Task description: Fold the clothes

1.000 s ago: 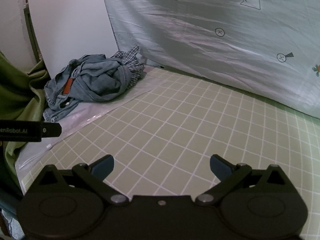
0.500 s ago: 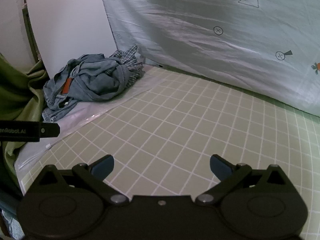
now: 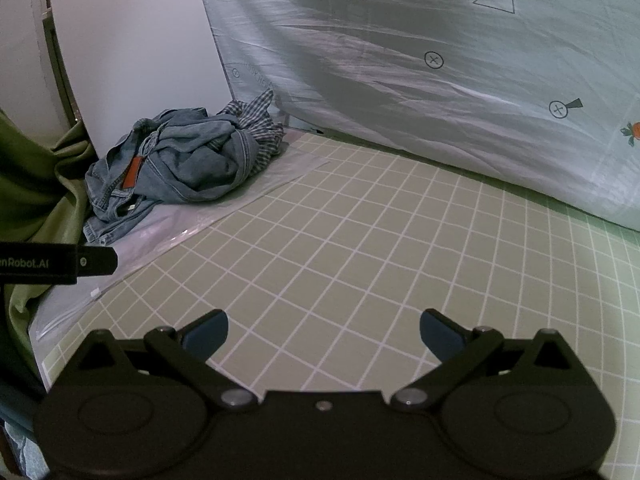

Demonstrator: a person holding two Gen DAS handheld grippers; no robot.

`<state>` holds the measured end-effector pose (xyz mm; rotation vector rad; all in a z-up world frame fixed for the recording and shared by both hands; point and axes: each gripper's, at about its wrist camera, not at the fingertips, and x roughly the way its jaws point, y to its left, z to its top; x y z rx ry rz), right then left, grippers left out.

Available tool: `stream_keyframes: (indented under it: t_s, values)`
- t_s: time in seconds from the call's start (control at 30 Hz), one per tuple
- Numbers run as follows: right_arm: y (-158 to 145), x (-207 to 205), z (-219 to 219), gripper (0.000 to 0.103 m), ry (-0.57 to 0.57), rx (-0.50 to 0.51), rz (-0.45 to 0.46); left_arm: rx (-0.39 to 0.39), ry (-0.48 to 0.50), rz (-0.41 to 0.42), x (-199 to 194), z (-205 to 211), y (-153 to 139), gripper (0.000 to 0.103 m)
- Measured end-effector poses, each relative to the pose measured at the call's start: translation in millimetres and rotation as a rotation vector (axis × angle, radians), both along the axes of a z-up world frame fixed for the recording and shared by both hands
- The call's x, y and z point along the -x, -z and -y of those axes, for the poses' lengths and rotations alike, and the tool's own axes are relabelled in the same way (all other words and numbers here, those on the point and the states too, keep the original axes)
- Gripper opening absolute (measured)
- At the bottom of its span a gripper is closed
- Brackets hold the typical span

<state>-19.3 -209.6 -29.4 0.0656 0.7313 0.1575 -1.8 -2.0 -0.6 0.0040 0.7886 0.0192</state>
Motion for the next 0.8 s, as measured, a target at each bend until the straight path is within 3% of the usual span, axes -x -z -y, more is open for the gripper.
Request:
stream_keyframes:
  t_s: [0.43, 0.8]
  values:
    - [1.0, -0.2, 0.8, 0.103, 0.007, -0.003, -0.005, 0.006, -0.001, -0.009, -1.1, -2.6, 0.1, 0.103]
    - [9.1, -6.5, 0.9, 0.103, -0.001, 0.011, -0.026, 0.028, -0.025, -0.075, -12.6, -13.6, 11.2, 0.103]
